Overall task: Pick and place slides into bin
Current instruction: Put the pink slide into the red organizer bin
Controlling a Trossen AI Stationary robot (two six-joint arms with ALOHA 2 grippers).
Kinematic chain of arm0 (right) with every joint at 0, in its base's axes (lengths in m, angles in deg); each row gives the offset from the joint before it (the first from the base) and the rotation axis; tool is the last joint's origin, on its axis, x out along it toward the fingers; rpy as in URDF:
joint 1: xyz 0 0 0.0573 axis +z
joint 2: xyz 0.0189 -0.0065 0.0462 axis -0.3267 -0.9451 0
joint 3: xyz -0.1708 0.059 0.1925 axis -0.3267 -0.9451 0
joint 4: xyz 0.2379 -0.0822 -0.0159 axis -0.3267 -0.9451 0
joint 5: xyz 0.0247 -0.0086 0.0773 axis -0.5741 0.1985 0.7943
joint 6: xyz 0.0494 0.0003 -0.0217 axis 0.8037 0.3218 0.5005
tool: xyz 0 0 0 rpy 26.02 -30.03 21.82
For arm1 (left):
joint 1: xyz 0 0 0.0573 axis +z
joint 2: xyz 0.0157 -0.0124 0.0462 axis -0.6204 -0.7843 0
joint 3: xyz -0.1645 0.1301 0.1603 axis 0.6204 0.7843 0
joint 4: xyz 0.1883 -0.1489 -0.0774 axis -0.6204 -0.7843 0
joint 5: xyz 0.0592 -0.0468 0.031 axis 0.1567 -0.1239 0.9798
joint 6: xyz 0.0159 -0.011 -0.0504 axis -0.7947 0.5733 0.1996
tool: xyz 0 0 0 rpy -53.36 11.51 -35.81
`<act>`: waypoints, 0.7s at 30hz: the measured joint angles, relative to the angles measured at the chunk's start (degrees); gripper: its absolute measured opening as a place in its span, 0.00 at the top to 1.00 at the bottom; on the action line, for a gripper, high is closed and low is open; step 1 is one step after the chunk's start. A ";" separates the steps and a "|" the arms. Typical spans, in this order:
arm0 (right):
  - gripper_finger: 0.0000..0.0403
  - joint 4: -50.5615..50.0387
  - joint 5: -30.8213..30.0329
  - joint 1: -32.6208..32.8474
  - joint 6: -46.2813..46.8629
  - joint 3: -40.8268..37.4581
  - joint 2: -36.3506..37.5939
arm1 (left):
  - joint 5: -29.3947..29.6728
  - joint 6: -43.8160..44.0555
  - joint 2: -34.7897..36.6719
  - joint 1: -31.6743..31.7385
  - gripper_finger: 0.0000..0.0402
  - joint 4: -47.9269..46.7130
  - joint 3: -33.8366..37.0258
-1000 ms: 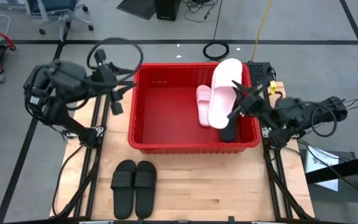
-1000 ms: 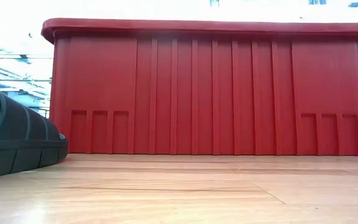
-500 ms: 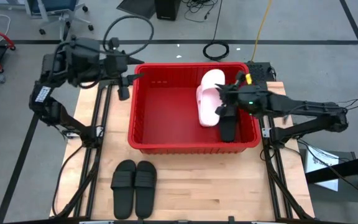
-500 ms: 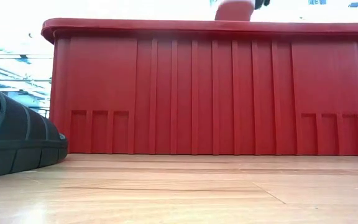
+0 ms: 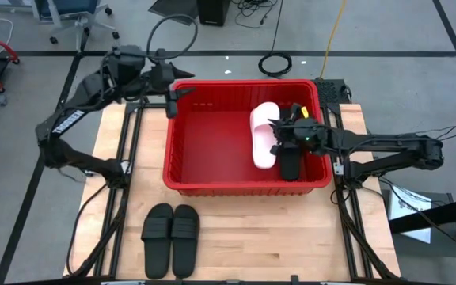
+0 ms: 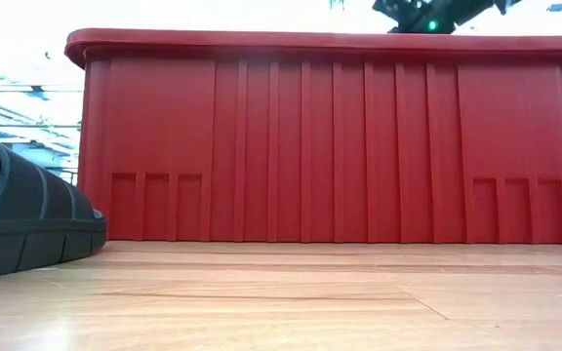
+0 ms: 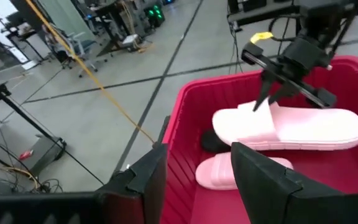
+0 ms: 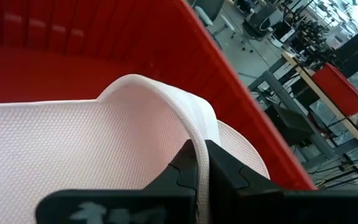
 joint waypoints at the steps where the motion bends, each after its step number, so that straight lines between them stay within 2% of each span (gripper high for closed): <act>1: 0.99 0.85 0.09 -0.09 0.00 -1.14 -0.01 | -0.44 0.19 1.09 0.43 0.56 2.55 2.97; 7: 0.99 5.34 7.55 -2.95 2.44 -6.62 0.02 | -0.88 1.69 6.35 2.09 0.56 15.75 17.66; 9: 0.99 7.13 8.40 -3.74 2.52 -8.78 0.02 | -0.84 2.35 7.96 2.51 0.56 18.68 21.17; 16: 0.99 8.77 8.91 -4.71 5.40 -13.66 0.06 | -1.71 5.52 11.87 3.86 0.56 24.67 29.92; 21: 0.99 12.07 10.99 -4.67 7.61 -16.83 0.06 | -1.72 7.07 12.60 4.21 0.56 26.06 32.26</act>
